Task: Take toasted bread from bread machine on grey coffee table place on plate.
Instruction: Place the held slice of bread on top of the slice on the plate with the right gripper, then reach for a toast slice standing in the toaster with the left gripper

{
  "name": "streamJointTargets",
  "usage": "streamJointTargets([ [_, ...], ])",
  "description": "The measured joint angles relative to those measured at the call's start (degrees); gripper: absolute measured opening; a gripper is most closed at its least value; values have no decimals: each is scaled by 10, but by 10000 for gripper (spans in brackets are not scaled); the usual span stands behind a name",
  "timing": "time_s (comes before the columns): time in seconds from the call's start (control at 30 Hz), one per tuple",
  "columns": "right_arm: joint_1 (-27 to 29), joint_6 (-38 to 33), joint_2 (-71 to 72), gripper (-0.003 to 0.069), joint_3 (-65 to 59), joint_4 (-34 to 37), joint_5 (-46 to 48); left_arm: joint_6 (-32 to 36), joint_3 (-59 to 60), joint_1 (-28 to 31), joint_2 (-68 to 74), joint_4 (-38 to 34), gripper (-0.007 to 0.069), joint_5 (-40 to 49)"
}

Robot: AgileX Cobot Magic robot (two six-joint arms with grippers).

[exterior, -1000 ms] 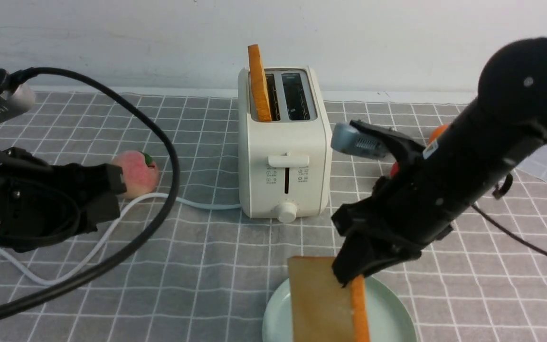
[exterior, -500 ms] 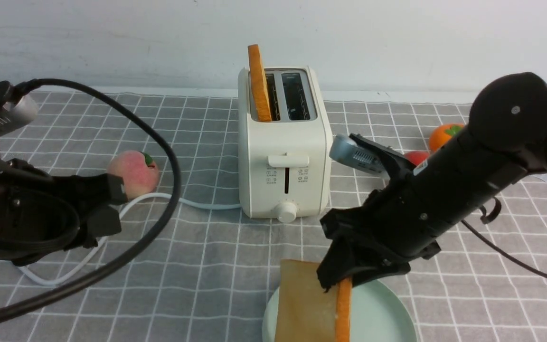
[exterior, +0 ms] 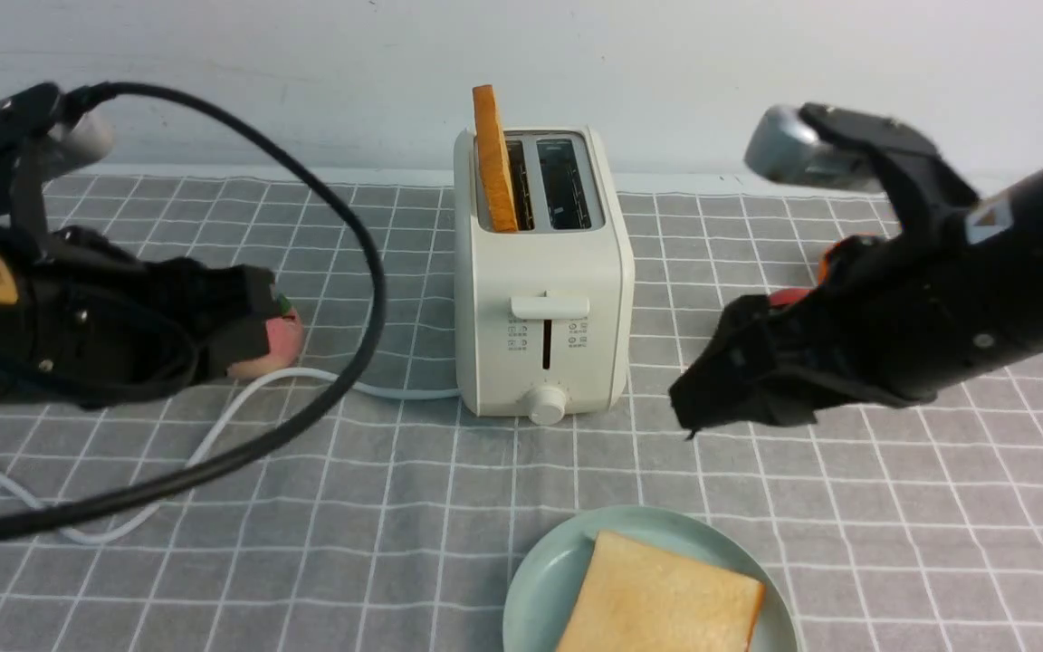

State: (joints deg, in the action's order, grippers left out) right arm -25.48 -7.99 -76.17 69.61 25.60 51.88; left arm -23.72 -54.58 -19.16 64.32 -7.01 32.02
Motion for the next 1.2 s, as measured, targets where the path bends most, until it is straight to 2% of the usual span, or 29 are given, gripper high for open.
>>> streamJointTargets([
  [0.17, 0, 20, 83, 580, 0, -58, 7, 44, -152, 0, 99, -2, 314, 39],
  [0.27, 0, 39, 107, 575, 0, -78, 11, 46, -216, 0, 154, -9, 353, 69],
  [0.4, 0, 67, 137, 574, 0, -106, 27, 39, -354, 0, 273, -20, 442, 124],
  [0.57, 0, 74, 144, 574, 0, -117, 45, 37, -467, -18, 372, -21, 480, 150],
  [0.7, 0, 75, 144, 574, 0, -119, 60, 21, -529, -48, 423, 10, 484, 151],
  [0.83, 0, 75, 144, 574, 0, -122, 83, -96, -599, -75, 493, 106, 484, 155],
  [0.9, 0, 75, 144, 574, 0, -126, 92, -137, -612, -76, 515, 126, 484, 154],
  [1.03, 0, 75, 144, 574, 0, -140, 105, -163, -619, -74, 546, 141, 466, 138],
  [1.13, 0, 75, 144, 574, 0, -146, 110, -163, -619, -74, 552, 142, 406, 130],
  [1.2, 0, 75, 144, 572, 0, -148, 113, -160, -619, -74, 550, 142, 313, 122],
])
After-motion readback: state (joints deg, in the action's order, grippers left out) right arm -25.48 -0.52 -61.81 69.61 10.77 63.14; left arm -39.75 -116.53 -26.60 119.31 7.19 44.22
